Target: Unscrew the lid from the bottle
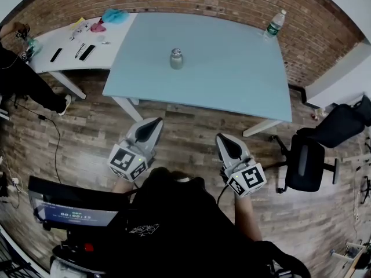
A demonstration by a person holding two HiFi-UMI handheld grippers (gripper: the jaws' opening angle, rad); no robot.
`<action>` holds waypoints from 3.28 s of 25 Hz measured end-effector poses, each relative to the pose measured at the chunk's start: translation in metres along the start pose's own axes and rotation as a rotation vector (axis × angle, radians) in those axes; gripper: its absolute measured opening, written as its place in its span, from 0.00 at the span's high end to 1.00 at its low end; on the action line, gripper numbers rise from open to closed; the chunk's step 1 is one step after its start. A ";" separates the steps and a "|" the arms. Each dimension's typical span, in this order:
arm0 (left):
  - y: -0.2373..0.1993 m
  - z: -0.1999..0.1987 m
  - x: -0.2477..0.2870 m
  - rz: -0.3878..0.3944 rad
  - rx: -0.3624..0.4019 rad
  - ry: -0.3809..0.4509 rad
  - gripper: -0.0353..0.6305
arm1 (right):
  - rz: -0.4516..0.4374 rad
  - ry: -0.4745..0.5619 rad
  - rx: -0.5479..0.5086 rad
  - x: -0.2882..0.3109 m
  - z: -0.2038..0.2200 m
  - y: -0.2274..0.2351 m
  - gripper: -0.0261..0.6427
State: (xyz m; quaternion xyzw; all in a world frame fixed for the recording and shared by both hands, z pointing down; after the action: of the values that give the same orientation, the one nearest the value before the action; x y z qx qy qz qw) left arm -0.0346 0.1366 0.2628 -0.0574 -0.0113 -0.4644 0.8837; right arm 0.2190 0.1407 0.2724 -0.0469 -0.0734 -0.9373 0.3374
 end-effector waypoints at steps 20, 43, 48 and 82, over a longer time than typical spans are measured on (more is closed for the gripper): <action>-0.037 0.004 0.010 0.034 -0.032 -0.005 0.95 | 0.031 -0.016 0.021 0.030 -0.001 -0.002 0.96; -0.148 -0.018 0.039 0.091 -0.013 0.009 0.95 | 0.073 -0.011 0.014 0.133 -0.031 0.003 0.96; -0.167 -0.019 0.039 0.104 -0.026 0.005 0.95 | 0.079 -0.017 0.024 0.152 -0.035 0.000 0.96; -0.170 -0.007 0.051 0.156 -0.063 -0.018 0.95 | 0.002 0.011 0.003 0.172 -0.033 -0.004 0.96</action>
State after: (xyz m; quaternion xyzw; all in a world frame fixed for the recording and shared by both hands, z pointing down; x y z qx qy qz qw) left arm -0.1457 -0.0012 0.2752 -0.0901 -0.0004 -0.3939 0.9147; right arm 0.0825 0.0305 0.2626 -0.0414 -0.0729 -0.9371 0.3387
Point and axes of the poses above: the fingertips, and each gripper's own axes: x forward along the fingers, y to its right, z out of its underside, the point moved 6 cm from there along -x, backward along the fingers, and after that the axes turned 3 degrees about -y, right-handed, at the moved point
